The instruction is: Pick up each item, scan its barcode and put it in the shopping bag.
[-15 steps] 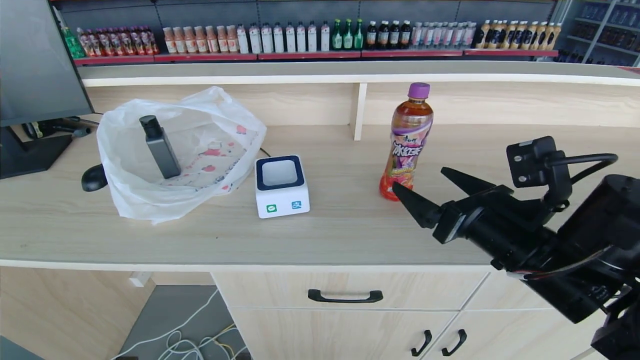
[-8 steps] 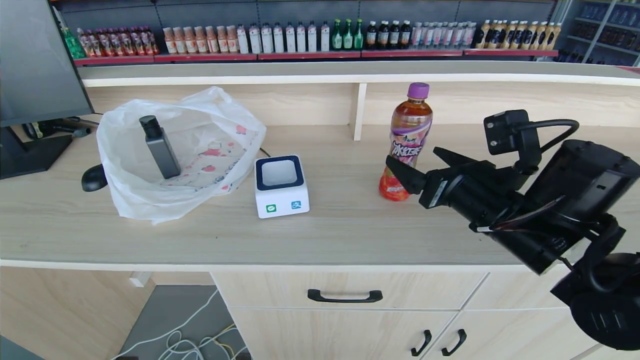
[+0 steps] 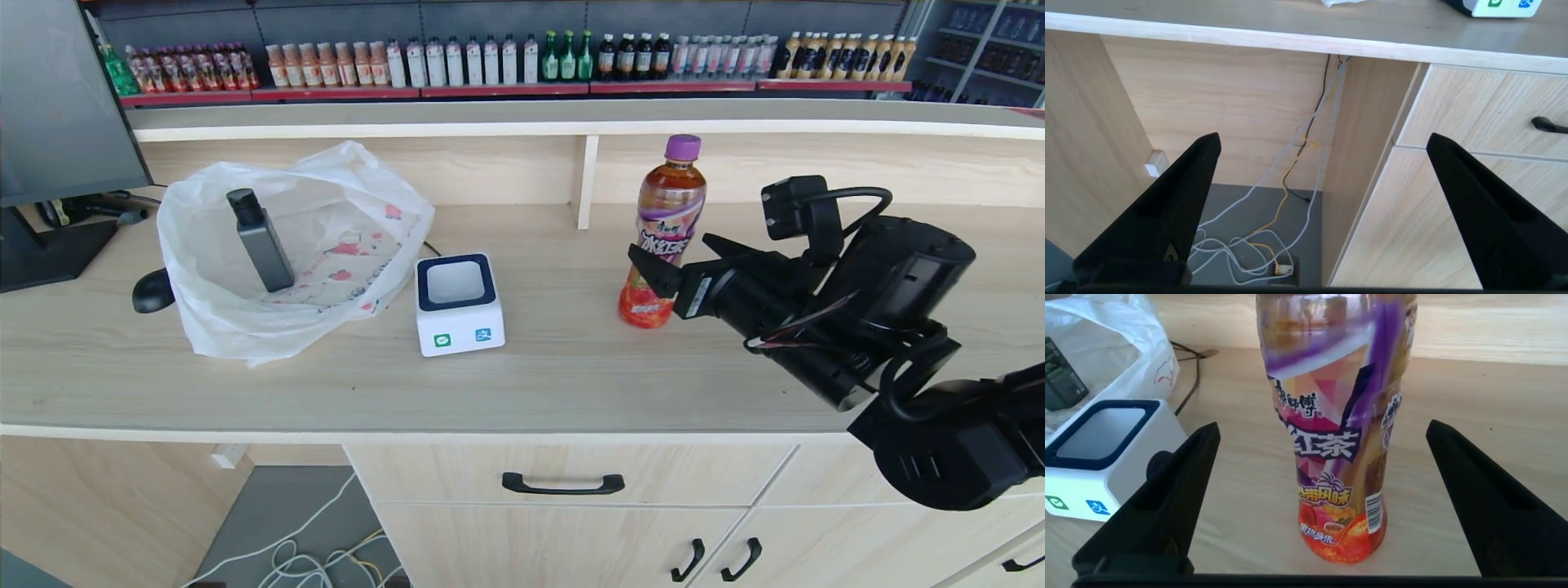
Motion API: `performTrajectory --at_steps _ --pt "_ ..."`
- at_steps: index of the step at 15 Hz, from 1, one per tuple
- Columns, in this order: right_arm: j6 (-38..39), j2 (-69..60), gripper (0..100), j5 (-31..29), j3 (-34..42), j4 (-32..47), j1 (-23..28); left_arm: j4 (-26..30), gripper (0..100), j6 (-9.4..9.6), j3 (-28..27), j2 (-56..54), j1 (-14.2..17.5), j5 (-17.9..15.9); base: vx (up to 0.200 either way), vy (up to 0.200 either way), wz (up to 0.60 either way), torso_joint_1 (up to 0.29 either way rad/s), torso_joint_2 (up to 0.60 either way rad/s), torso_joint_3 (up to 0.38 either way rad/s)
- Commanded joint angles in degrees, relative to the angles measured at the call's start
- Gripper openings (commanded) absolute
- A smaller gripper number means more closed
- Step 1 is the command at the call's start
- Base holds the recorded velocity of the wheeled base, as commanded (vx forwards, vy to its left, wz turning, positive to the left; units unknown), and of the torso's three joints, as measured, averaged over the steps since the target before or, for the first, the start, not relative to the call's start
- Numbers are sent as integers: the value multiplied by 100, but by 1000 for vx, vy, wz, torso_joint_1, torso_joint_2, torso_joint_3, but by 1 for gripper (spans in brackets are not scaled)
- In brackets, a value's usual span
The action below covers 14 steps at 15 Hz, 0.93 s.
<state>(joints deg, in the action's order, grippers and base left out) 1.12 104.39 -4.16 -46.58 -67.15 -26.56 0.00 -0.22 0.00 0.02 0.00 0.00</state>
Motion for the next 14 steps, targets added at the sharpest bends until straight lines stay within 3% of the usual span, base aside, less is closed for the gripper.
performTrajectory --at_steps 1,14 --pt "2 143 100 3 -27 0 11 0 100 -4 0 -2 0 0 0 0 0 0 0 0" --pt "-165 846 100 -6 -976 9 125 0 100 -4 0 -2 0 0 0 0 0 0 0 0"
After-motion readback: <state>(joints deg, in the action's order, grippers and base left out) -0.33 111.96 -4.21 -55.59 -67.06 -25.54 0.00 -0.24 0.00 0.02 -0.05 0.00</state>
